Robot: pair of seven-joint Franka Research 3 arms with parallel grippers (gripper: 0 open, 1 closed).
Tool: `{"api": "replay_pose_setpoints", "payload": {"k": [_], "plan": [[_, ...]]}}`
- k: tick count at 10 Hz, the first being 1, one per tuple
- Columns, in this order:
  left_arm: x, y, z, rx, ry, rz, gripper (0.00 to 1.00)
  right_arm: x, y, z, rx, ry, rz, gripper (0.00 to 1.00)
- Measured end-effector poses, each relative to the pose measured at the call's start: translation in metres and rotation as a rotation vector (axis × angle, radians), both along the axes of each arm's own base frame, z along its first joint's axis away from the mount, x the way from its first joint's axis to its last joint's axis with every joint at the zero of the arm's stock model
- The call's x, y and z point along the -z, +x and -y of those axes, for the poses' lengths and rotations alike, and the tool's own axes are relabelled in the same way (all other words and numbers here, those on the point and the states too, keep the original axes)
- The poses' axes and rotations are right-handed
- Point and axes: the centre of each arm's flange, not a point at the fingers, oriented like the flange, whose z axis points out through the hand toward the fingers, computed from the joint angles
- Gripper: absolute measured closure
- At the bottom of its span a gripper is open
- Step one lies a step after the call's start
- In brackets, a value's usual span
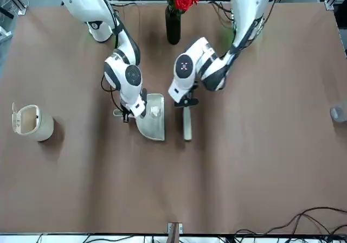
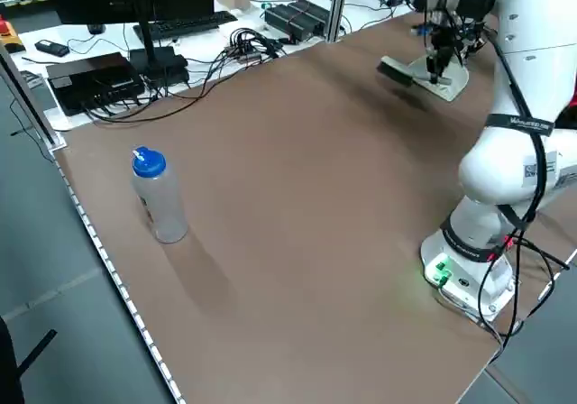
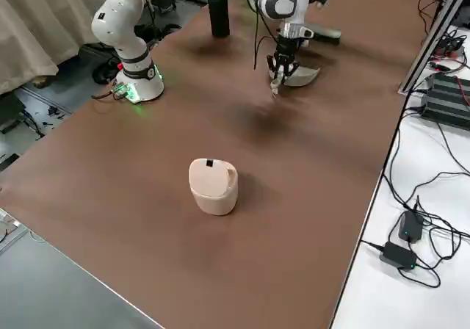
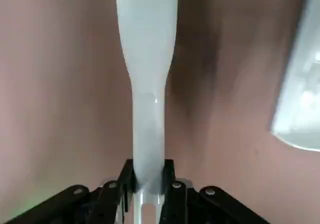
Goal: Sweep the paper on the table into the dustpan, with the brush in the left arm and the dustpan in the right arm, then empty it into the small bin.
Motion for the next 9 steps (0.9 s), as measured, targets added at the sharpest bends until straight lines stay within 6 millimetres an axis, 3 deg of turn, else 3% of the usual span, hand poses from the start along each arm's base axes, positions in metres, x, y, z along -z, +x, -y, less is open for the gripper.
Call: {"api": "replay_pose_setpoints", "payload": {"k": [1, 2, 4, 6, 8, 9], "plan": [[-0.021, 0.007, -0.035, -0.006, 0.017, 0.017, 0.73, -0.001, 0.004, 0.005, -0.011, 0.008, -0.008, 0.67], [-0.033, 0.019, -0.083, -0.011, 0.030, 0.028, 0.73, -0.003, 0.007, 0.008, -0.018, 0.025, -0.026, 0.67], [-0.041, 0.060, -0.195, -0.022, 0.026, 0.027, 0.73, -0.014, 0.015, 0.018, -0.018, 0.085, -0.068, 0.67], [-0.041, 0.099, -0.318, -0.029, -0.022, 0.026, 0.73, -0.036, 0.029, 0.041, -0.001, 0.147, -0.088, 0.67], [-0.036, 0.110, -0.418, 0.017, -0.073, 0.015, 0.73, -0.065, 0.043, 0.080, 0.059, 0.161, -0.080, 0.67], [-0.030, 0.105, -0.451, 0.042, -0.092, 0.000, 0.73, -0.084, 0.048, 0.098, 0.093, 0.162, -0.061, 0.67]]}}
